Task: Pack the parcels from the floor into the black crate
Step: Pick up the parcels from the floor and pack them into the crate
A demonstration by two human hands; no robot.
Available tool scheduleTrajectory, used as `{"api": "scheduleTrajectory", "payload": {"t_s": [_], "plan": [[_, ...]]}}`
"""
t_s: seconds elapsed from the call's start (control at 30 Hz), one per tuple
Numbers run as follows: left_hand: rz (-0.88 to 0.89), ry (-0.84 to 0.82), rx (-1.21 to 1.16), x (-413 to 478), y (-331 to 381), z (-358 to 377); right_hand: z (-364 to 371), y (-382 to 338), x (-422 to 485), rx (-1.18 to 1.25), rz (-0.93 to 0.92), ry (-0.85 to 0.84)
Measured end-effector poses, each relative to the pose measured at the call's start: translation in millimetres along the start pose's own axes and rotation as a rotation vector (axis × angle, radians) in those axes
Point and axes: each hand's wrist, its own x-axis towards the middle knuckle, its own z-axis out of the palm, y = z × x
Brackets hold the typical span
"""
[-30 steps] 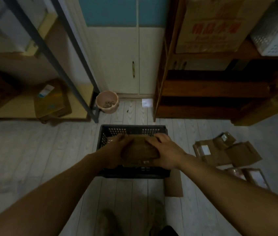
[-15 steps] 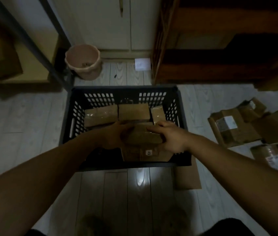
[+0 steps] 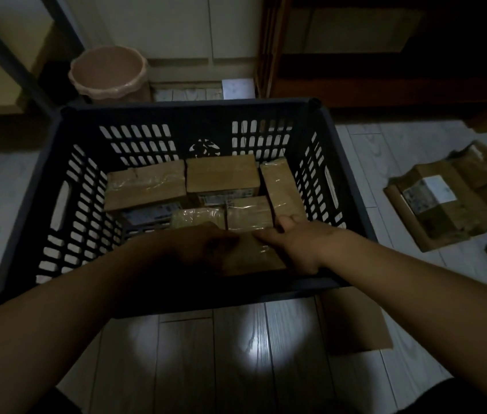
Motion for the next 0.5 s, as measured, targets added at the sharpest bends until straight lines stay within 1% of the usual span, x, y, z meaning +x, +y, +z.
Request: {"api": "scheduleTrajectory", "payload": {"t_s": [0.07, 0.13, 0.23, 0.37, 0.43, 0.5], "plan": [[0.015, -0.008, 0.024, 3.9, 3.8, 5.2, 7.3, 1.2, -2.1, 0.006, 0.014, -0.004], [0.014, -0.009, 0.041, 11.7, 3.9, 7.2, 8.2, 4.4, -3.5, 0.015, 0.041, -0.052], [0.046, -0.015, 0.124, 25.3, 1.5, 6.0, 9.2, 4.3, 1.7, 0.013, 0.083, -0.158], [0.094, -0.062, 0.232, 41.5, 2.6, 11.9, 9.1, -6.4, 16.0, -0.081, 0.114, -0.349], [0.137, -0.022, 0.372, 46.2, 5.5, 18.8, 7.0, -9.3, 19.1, -0.082, 0.125, -0.400], [0.166, 0.020, 0.377, 47.6, 9.1, 22.4, 7.4, -9.4, 20.1, -0.099, 0.140, -0.421]]}}
